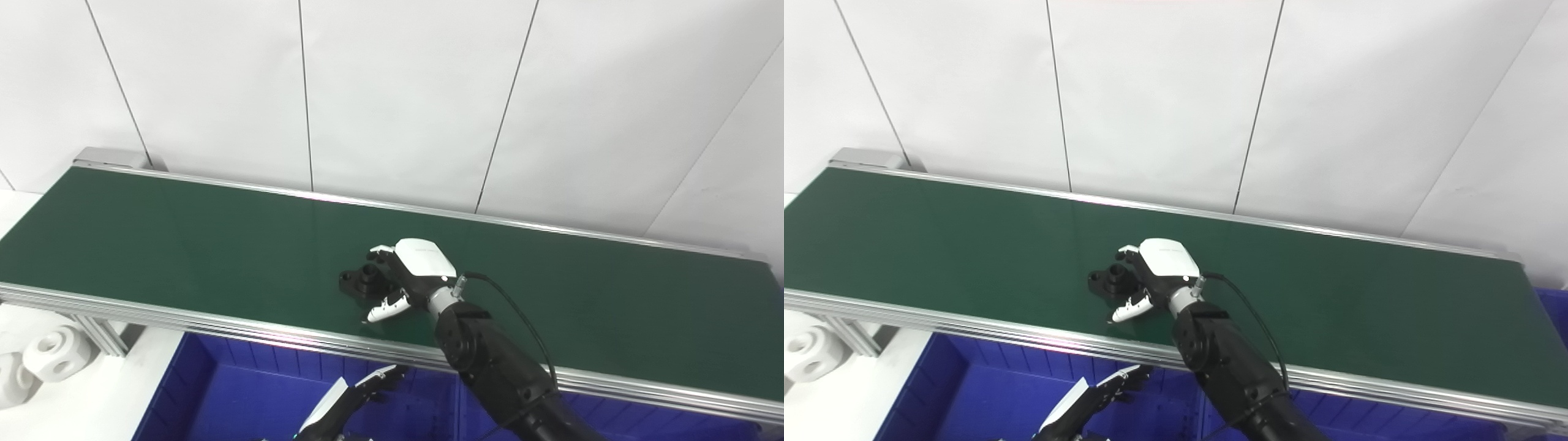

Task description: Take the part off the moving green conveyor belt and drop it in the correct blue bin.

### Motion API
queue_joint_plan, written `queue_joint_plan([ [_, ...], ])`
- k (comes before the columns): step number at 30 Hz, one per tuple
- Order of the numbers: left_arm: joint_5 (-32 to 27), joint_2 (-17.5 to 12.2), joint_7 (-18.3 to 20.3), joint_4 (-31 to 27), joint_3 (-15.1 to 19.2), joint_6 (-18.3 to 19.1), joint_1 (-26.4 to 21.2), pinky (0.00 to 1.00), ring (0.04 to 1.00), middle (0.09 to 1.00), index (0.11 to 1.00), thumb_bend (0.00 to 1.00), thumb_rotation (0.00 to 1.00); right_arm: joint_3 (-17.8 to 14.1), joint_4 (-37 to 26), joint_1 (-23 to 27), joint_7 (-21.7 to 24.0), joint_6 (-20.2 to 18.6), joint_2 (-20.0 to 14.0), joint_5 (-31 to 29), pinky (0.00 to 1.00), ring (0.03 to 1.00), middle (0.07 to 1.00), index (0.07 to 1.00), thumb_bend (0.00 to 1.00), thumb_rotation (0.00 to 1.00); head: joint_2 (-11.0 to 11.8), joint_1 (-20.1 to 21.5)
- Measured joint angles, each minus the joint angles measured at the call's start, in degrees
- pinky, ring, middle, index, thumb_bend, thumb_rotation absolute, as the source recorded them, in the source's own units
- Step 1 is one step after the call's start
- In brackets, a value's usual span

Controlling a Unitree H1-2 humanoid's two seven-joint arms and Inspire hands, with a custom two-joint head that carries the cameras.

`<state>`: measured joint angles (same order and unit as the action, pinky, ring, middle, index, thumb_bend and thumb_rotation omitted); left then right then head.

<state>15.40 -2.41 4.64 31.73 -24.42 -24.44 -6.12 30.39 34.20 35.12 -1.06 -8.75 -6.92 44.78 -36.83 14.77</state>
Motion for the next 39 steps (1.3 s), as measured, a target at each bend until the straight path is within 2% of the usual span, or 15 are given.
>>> queue_joint_plan([
  [4,0.1,0.1,0.0,0.0,0.0,0.0,0.0,0.8,0.858,0.889,0.887,0.76,0.33,0.6,0.7,0.2,-1.0,0.5,-0.5,0.0,0.72,0.763,0.789,0.796,0.75,0.29,-0.3,-0.3],
  [7,1.3,0.4,-0.7,0.0,-0.1,0.0,0.0,0.78,0.847,0.884,0.886,0.76,0.34,1.2,1.4,0.2,-2.3,1.6,-1.0,0.6,0.7,0.739,0.766,0.78,0.72,0.24,-0.5,-0.4],
  [9,1.5,0.6,-1.1,0.0,-0.1,0.0,0.0,0.78,0.843,0.883,0.887,0.75,0.33,1.4,2.1,0.1,-3.8,2.6,-1.3,0.8,0.61,0.66,0.699,0.739,0.66,0.14,-0.5,-0.4],
  [10,1.6,0.7,-1.2,0.0,-0.1,0.0,0.0,0.77,0.84,0.88,0.886,0.75,0.32,1.5,2.5,0.1,-4.7,3.2,-1.4,0.8,0.5,0.561,0.596,0.707,0.61,0.07,-0.5,-0.4],
  [11,1.6,0.8,-1.2,0.0,-0.1,0.0,0.0,0.77,0.838,0.879,0.886,0.75,0.32,1.6,3.0,0.1,-6.0,4.4,-1.4,0.8,0.39,0.449,0.528,0.58,0.56,0.03,-0.6,-0.4],
  [13,1.6,0.9,-1.2,0.0,-0.2,0.0,0.0,0.77,0.838,0.877,0.886,0.74,0.31,1.7,3.3,-0.1,-8.2,5.8,-1.6,0.8,0.31,0.387,0.454,0.532,0.53,0.0,-0.5,-0.1],
  [18,1.5,0.9,-1.3,0.0,-0.6,0.0,0.0,0.78,0.848,0.88,0.886,0.74,0.3,2.2,2.8,-0.7,-10.1,5.9,-2.5,2.0,0.3,0.379,0.429,0.532,0.52,0.0,-0.4,0.1],
  [25,1.3,0.9,-1.7,0.7,-0.6,0.0,-0.2,0.79,0.854,0.881,0.887,0.75,0.31,2.5,0.2,-1.2,-9.0,5.9,-4.0,3.1,0.3,0.381,0.427,0.53,0.52,0.0,-0.4,0.5],
  [27,1.3,0.9,-1.7,0.8,-0.6,0.0,-0.2,0.79,0.853,0.882,0.888,0.75,0.31,2.5,-0.4,-1.4,-8.6,5.9,-4.2,3.4,0.27,0.345,0.431,0.514,0.53,0.0,-0.4,0.6],
  [31,1.2,0.9,-1.6,0.8,-0.6,0.0,-0.4,0.79,0.85,0.881,0.89,0.75,0.32,2.4,-1.7,-1.8,-7.6,5.9,-4.8,3.8,0.29,0.367,0.425,0.524,0.52,0.0,-0.5,0.6],
  [35,1.2,0.8,-1.7,0.7,-0.6,0.0,-0.6,0.79,0.851,0.88,0.888,0.74,0.3,2.2,-5.3,-3.5,-5.9,5.9,-5.1,3.8,0.28,0.364,0.436,0.522,0.52,0.0,-0.7,0.8],
  [39,1.1,0.8,-1.6,0.5,-0.5,0.0,-0.6,0.79,0.854,0.884,0.889,0.75,0.31,0.6,-13.2,-6.4,-5.4,5.9,-5.2,3.4,0.27,0.348,0.427,0.521,0.52,0.0,-1.3,1.1],
])
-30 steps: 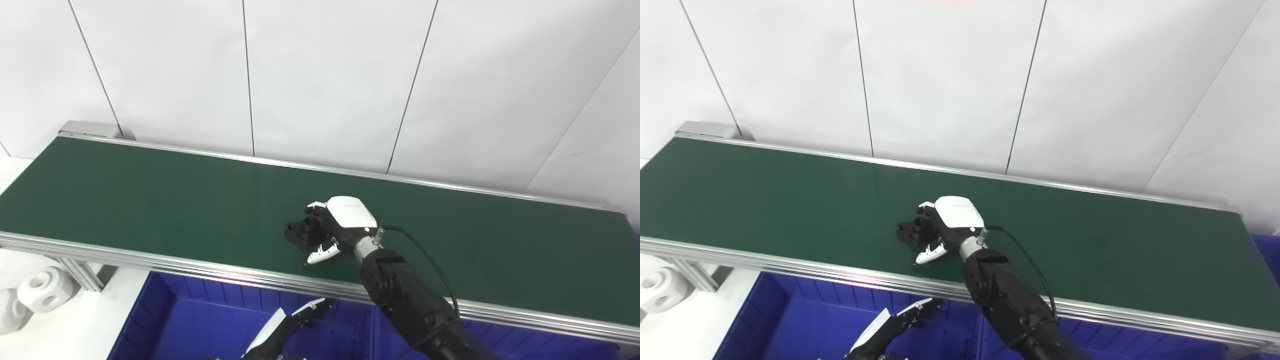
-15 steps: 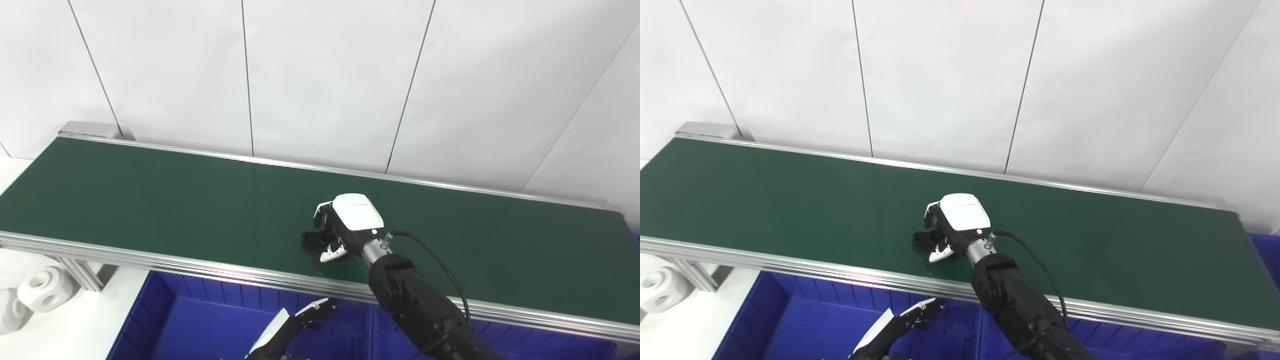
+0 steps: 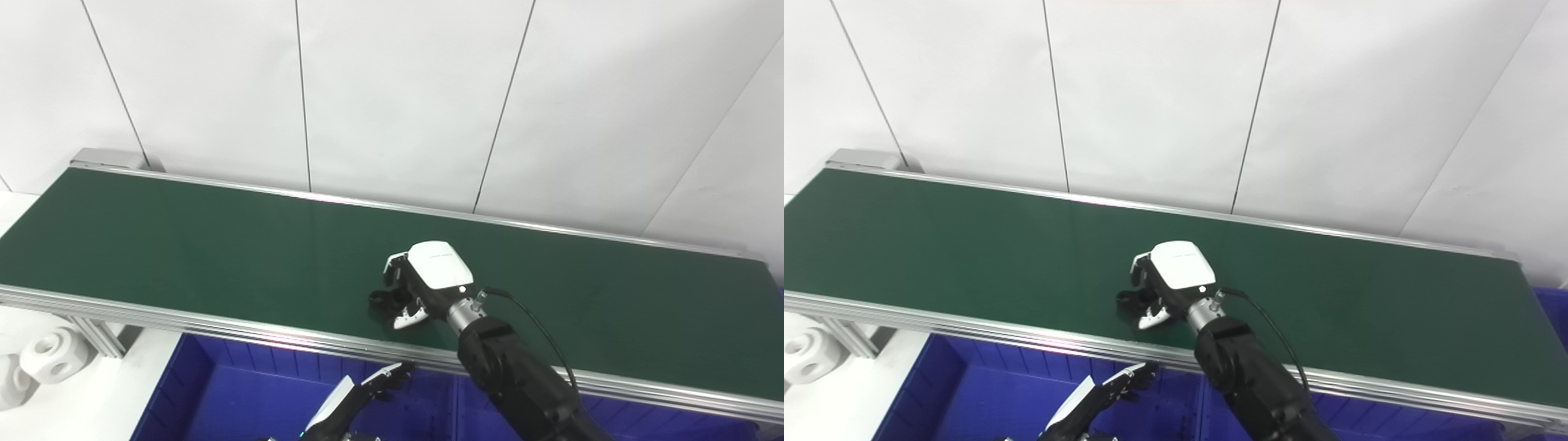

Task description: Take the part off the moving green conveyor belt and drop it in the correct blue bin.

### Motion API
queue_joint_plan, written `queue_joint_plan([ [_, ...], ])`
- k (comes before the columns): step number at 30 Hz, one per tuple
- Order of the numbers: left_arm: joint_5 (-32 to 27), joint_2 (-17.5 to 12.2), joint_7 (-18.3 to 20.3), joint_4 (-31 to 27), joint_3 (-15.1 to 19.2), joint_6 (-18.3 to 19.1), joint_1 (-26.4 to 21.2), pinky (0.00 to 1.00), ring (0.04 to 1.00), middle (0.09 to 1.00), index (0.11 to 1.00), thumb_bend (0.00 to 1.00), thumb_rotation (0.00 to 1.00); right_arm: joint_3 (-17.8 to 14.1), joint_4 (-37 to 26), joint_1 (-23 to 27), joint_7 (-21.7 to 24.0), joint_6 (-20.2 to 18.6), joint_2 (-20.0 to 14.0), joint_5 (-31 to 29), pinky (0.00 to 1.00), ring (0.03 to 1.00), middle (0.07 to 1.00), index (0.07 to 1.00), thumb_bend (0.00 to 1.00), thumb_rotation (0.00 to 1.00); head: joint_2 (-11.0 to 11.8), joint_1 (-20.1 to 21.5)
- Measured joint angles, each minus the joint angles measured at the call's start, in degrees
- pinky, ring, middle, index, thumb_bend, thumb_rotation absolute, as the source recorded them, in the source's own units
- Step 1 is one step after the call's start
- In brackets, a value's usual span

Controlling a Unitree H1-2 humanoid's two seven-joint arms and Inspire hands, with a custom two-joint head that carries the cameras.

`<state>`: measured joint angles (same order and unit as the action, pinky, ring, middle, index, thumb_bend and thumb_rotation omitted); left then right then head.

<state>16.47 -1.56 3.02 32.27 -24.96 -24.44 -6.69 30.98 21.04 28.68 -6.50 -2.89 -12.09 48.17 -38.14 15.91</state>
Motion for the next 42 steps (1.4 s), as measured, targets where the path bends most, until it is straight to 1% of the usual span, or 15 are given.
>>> queue_joint_plan([
  [4,0.1,0.0,0.2,-0.7,0.2,0.0,0.0,0.79,0.851,0.883,0.889,0.75,0.32,-3.3,-9.1,-2.4,1.3,-0.1,-1.0,-0.3,0.22,0.293,0.408,0.523,0.52,0.0,-0.9,0.3],
  [8,0.1,0.0,0.5,-1.9,0.4,0.0,0.0,0.78,0.851,0.883,0.889,0.74,0.31,-7.6,-18.8,-6.1,2.8,-0.8,-2.0,-1.5,0.18,0.248,0.466,0.49,0.53,0.0,-1.3,0.0],
  [13,0.1,0.1,1.1,-2.5,0.6,0.1,0.2,0.81,0.865,0.887,0.893,0.75,0.32,-12.6,-24.5,-11.9,3.6,-0.9,-3.6,-2.2,0.17,0.246,0.472,0.485,0.52,0.0,-2.5,-0.9],
  [18,0.4,0.2,1.9,-6.0,0.8,1.1,1.2,0.8,0.865,0.892,0.891,0.76,0.34,-17.4,-29.3,-19.3,3.7,-1.0,-4.5,-3.9,0.17,0.245,0.472,0.484,0.52,0.0,-3.7,-1.3],
  [20,0.8,0.3,2.3,-7.0,0.8,1.6,1.6,0.8,0.863,0.891,0.889,0.76,0.33,-18.9,-29.9,-22.3,3.4,-1.0,-4.6,-4.5,0.18,0.259,0.473,0.484,0.52,0.0,-4.7,-1.1],
  [21,1.0,0.4,2.5,-7.8,0.8,2.0,1.9,0.8,0.864,0.892,0.889,0.76,0.33,-19.7,-30.1,-23.9,3.2,-1.0,-4.5,-5.0,0.2,0.28,0.44,0.502,0.52,0.0,-4.7,-1.1],
  [23,1.0,0.4,2.7,-9.3,0.9,3.0,2.6,0.8,0.863,0.888,0.884,0.75,0.31,-21.3,-31.2,-27.8,3.1,-1.0,-4.5,-6.2,0.25,0.33,0.421,0.519,0.52,0.0,-6.1,-0.5],
  [25,0.9,0.4,3.0,-10.1,1.3,3.3,3.0,0.8,0.86,0.884,0.881,0.75,0.3,-22.8,-31.5,-31.4,2.2,-0.9,-4.1,-7.4,0.24,0.312,0.406,0.518,0.52,0.0,-7.0,-0.3],
  [27,1.0,0.4,3.3,-10.8,1.4,3.8,3.2,0.8,0.863,0.884,0.881,0.75,0.32,-24.3,-31.5,-34.2,1.4,-0.9,-3.6,-8.5,0.21,0.282,0.457,0.494,0.52,0.0,-7.8,0.1],
  [28,0.9,0.3,3.6,-11.5,1.5,4.2,3.4,0.8,0.857,0.88,0.88,0.75,0.32,-24.9,-31.5,-35.6,1.0,-0.9,-3.4,-8.9,0.22,0.298,0.418,0.514,0.52,0.0,-8.3,0.2],
  [31,0.8,0.4,4.3,-12.7,1.6,4.6,3.4,0.8,0.855,0.879,0.882,0.76,0.33,-27.0,-30.2,-39.0,-1.4,0.0,-2.6,-11.2,0.23,0.308,0.403,0.515,0.52,0.0,-8.6,-0.1],
  [39,0.7,0.4,4.8,-13.2,2.0,5.2,3.9,0.8,0.854,0.877,0.878,0.76,0.33,-28.9,-20.6,-42.4,-5.8,1.4,-1.9,-13.8,0.28,0.376,0.425,0.52,0.52,0.0,-8.6,-0.4],
  [40,0.7,0.4,4.8,-13.2,2.0,5.2,3.9,0.79,0.854,0.877,0.879,0.76,0.33,-28.9,-19.5,-42.5,-6.1,1.5,-1.8,-13.8,0.3,0.396,0.428,0.523,0.52,0.0,-8.6,-0.4],
  [41,0.7,0.4,4.8,-13.2,2.1,5.2,4.0,0.79,0.852,0.878,0.879,0.76,0.34,-28.8,-18.5,-42.5,-6.4,1.6,-1.8,-13.8,0.37,0.46,0.446,0.525,0.52,0.0,-8.5,-0.3],
  [42,0.7,0.4,4.8,-13.3,2.1,5.3,4.0,0.79,0.852,0.878,0.879,0.76,0.34,-28.7,-17.4,-42.4,-6.7,1.7,-1.8,-13.8,0.38,0.474,0.45,0.524,0.52,0.0,-8.5,-0.3],
])
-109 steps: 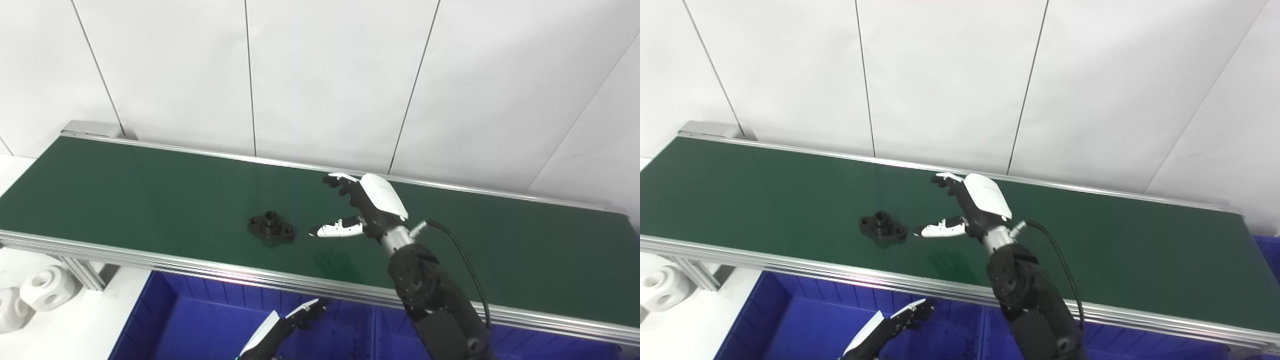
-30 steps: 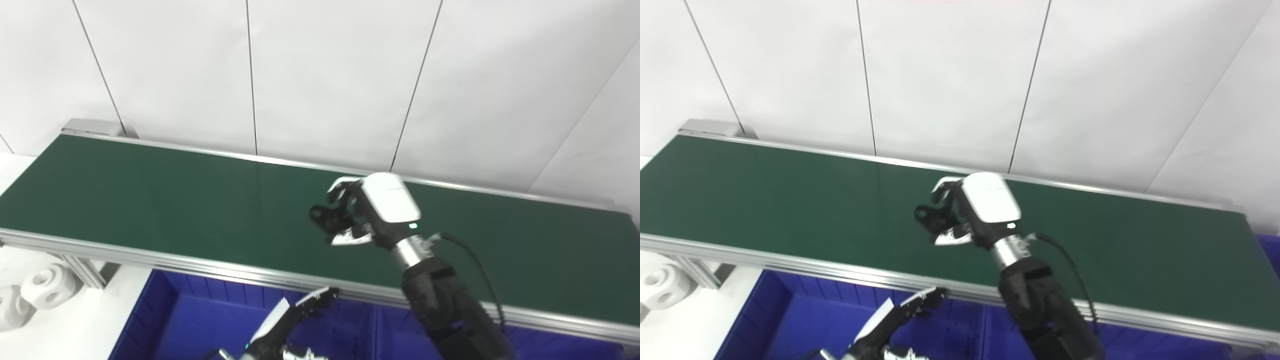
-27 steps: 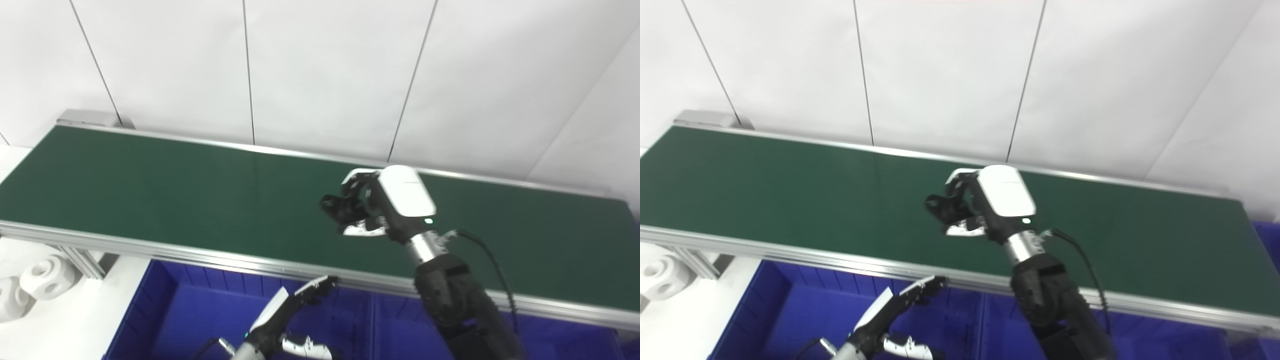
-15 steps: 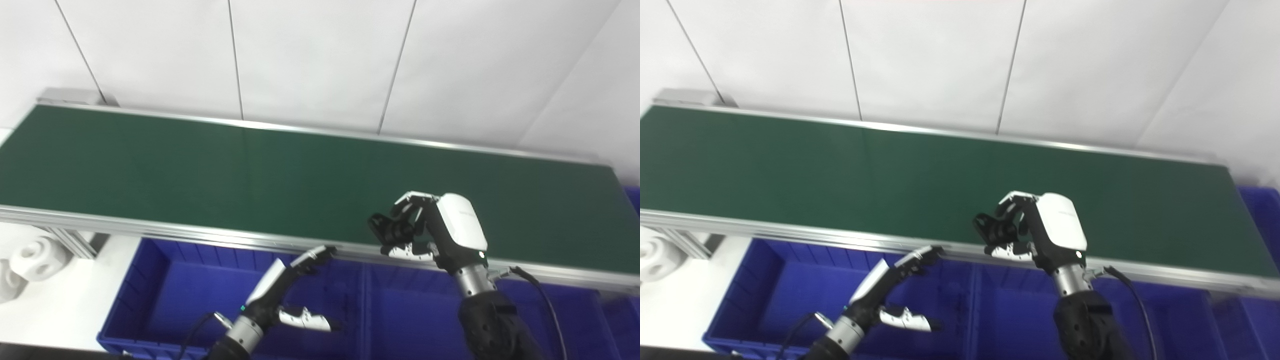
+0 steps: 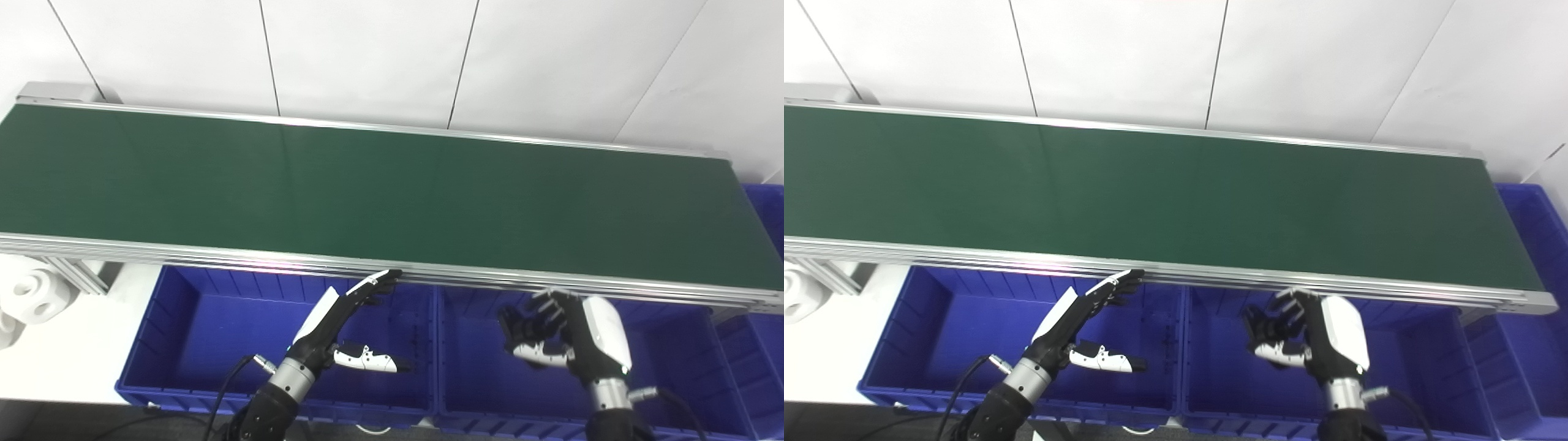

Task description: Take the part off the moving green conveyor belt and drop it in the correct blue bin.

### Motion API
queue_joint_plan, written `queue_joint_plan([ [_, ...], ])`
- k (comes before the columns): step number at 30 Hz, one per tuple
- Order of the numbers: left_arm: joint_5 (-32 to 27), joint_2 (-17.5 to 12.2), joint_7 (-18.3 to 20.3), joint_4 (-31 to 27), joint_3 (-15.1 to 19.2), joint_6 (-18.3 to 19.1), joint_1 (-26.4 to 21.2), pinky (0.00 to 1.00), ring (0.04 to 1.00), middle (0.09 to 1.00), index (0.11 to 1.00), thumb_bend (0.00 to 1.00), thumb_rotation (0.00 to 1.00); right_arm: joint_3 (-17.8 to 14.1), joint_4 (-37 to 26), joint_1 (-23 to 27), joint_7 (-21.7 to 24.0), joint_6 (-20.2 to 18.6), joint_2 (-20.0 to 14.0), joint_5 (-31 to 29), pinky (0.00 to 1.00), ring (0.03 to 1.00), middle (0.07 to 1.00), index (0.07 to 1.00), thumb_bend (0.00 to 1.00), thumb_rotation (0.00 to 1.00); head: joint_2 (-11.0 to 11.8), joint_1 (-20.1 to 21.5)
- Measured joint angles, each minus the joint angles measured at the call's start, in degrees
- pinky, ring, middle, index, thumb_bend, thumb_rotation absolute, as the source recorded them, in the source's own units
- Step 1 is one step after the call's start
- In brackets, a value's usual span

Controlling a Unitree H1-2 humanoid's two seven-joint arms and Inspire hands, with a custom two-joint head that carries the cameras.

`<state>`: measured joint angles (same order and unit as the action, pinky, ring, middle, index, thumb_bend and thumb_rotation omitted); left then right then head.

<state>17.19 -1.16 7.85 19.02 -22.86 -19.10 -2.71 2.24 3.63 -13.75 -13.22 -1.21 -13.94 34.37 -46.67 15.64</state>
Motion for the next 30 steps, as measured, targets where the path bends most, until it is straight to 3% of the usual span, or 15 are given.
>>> queue_joint_plan([
  [2,0.0,0.0,0.1,-0.1,0.1,0.0,0.0,0.79,0.849,0.877,0.878,0.76,0.33,0.5,1.5,0.1,0.3,0.0,-0.1,-0.3,0.5,0.595,0.642,0.503,0.51,0.1,0.1,0.0],
  [3,0.0,0.0,0.1,-0.1,0.1,0.0,0.0,0.79,0.85,0.877,0.878,0.76,0.33,0.9,1.8,0.1,0.9,0.0,0.0,-0.7,0.58,0.67,0.711,0.633,0.55,0.07,0.1,0.0],
  [4,0.0,0.0,0.2,-0.1,0.2,0.0,0.0,0.79,0.851,0.877,0.879,0.76,0.33,1.6,1.7,0.1,1.9,-0.1,0.0,-1.0,0.62,0.708,0.747,0.7,0.58,0.05,0.3,-0.1],
  [7,0.0,0.0,0.2,-0.1,0.3,0.1,0.0,0.8,0.861,0.885,0.884,0.76,0.34,3.0,-0.2,0.1,3.7,-0.5,0.7,-1.2,0.72,0.819,0.86,0.834,0.62,0.19,0.6,0.0],
  [11,0.0,-0.1,0.3,-0.1,0.4,0.2,0.0,0.8,0.86,0.883,0.881,0.76,0.32,3.1,-4.0,-0.1,3.9,-0.6,3.9,-4.0,0.85,0.894,0.904,0.873,0.64,0.18,0.7,0.6],
  [12,0.0,-0.2,0.3,-0.1,0.4,0.2,0.0,0.79,0.857,0.882,0.881,0.76,0.32,3.2,-4.2,-0.3,3.6,-0.4,5.2,-4.7,0.86,0.907,0.915,0.89,0.64,0.22,0.7,0.6],
  [16,0.0,-0.2,0.3,-0.1,0.7,0.1,0.0,0.78,0.851,0.881,0.88,0.76,0.32,3.5,-3.2,-1.4,0.8,2.7,9.6,-6.7,0.87,0.923,0.943,0.918,0.63,0.27,0.9,1.0],
  [17,0.0,-0.2,0.3,-0.1,0.7,0.1,0.0,0.78,0.848,0.88,0.879,0.76,0.32,3.5,-2.6,-1.7,0.6,3.9,10.0,-7.1,0.86,0.909,0.902,0.92,0.63,0.29,0.9,1.0],
  [24,0.1,-0.3,0.2,-0.1,1.1,0.2,0.1,0.79,0.855,0.881,0.883,0.75,0.32,2.8,1.1,-2.0,0.3,10.5,7.9,-12.0,0.82,0.869,0.871,0.891,0.64,0.34,1.5,1.9],
  [30,0.7,-0.1,0.2,-0.4,1.1,0.5,0.2,0.8,0.859,0.886,0.885,0.75,0.32,2.6,3.7,-1.5,0.4,14.5,7.7,-15.7,0.8,0.859,0.889,0.881,0.68,0.49,1.9,1.2],
])
